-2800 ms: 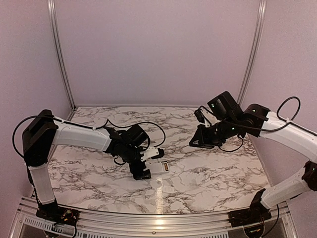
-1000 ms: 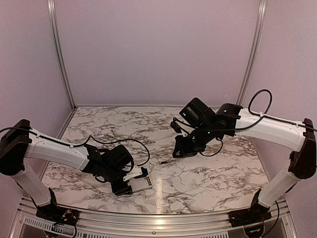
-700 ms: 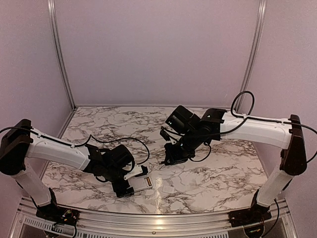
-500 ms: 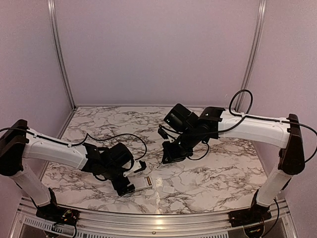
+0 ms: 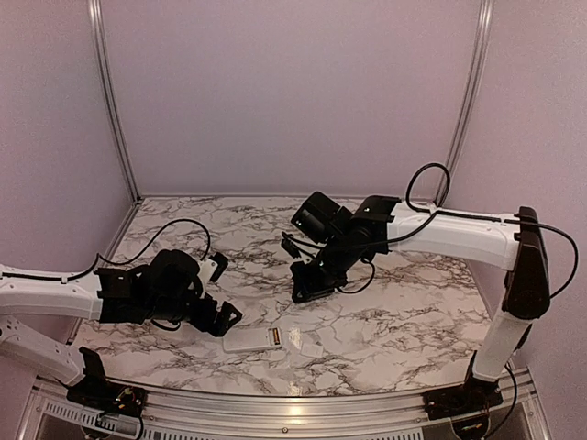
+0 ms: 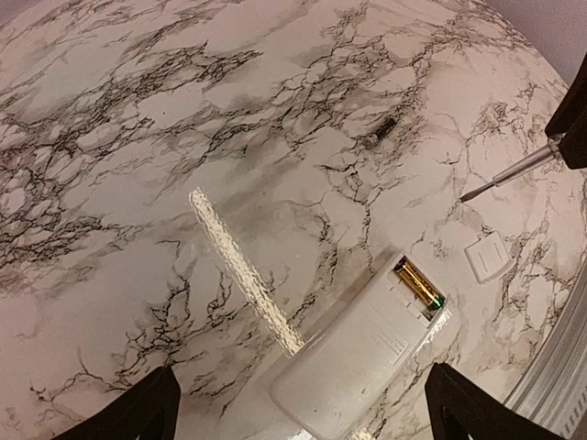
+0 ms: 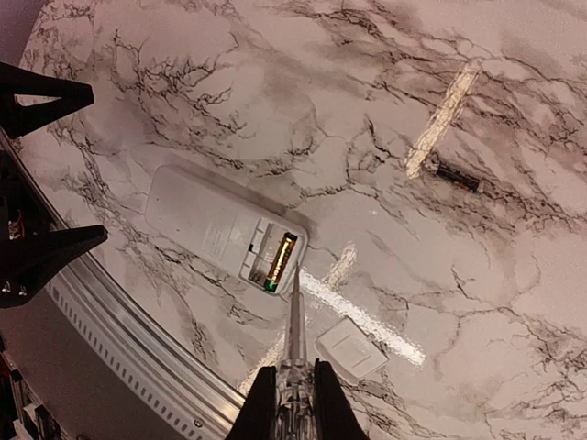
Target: Unload the batteries from the remote control
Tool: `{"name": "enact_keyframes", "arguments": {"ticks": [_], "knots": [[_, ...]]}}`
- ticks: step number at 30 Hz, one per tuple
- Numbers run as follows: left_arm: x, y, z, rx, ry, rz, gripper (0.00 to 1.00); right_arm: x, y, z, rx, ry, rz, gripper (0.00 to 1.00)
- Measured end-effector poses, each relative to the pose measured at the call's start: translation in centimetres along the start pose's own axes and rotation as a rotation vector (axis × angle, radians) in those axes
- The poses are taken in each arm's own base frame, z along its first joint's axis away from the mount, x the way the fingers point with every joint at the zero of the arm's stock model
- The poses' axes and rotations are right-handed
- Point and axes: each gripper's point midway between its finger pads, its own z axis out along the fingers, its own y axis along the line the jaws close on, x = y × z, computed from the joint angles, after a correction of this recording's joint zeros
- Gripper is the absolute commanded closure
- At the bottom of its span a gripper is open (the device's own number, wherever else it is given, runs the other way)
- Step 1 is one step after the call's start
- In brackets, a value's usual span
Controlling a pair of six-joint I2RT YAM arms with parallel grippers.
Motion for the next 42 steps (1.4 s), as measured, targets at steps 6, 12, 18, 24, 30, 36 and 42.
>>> {"name": "enact_keyframes", "arguments": {"ticks": [6, 12, 18, 24, 30, 36, 42], "knots": [[0.9, -0.3, 0.3, 0.015, 0.081, -0.102, 0.13, 0.3, 1.4, 0.8, 0.025, 0.027, -0.048, 1.0], [1.9, -0.8, 1.1, 0.033, 0.221, -0.177, 0.12, 2.1, 2.5, 2.8, 0.049, 0.094, -0.081, 1.0], [2.4, -1.3, 1.3, 0.022, 0.344, -0.263, 0.1, 3.2, 2.2, 4.1, 0.077, 0.143, -0.063, 1.0], [2.7, -1.9, 0.6, 0.029, 0.404, -0.331, 0.1, 3.3, 2.0, 4.5, 0.084, 0.152, -0.055, 1.0], [3.2, -1.7, 0.6, 0.007, 0.425, -0.365, 0.13, 2.7, 2.3, 5.1, 0.089, 0.151, -0.056, 1.0], [3.7, -1.1, 0.6, -0.026, 0.439, -0.392, 0.14, 2.5, 1.8, 5.7, 0.121, 0.154, -0.056, 1.0], [3.8, -0.9, 0.6, -0.035, 0.439, -0.405, 0.15, 2.5, 1.2, 5.7, 0.164, 0.164, -0.056, 1.0]]}}
